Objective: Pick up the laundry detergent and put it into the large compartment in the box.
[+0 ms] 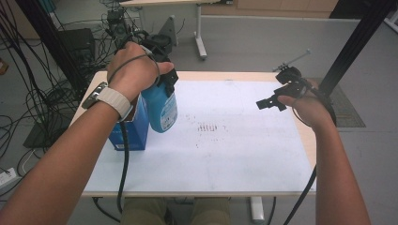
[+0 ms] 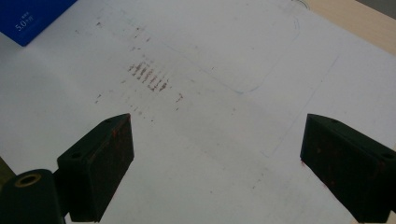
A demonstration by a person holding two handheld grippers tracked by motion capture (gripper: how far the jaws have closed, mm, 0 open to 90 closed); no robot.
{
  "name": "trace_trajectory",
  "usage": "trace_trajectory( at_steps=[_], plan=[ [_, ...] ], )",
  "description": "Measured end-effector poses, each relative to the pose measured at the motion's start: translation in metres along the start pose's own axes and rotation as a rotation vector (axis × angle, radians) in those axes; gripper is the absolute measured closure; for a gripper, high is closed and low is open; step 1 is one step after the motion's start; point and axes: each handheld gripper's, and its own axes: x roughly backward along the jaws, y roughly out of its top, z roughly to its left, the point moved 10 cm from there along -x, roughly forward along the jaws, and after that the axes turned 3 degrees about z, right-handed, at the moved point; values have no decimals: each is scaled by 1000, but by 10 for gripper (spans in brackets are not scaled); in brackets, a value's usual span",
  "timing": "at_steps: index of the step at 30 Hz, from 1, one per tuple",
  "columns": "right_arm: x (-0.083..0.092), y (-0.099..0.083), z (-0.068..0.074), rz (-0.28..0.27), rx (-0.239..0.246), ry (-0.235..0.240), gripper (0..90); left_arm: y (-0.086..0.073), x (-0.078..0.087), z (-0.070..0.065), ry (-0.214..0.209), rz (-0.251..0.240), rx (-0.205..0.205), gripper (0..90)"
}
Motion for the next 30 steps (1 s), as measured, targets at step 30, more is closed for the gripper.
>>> trace_trajectory(
  at_steps=[30],
  plan=[
    [-11,9,-8,-5,24,31,94,-6,43,29,2,-10,167,383]
  ],
)
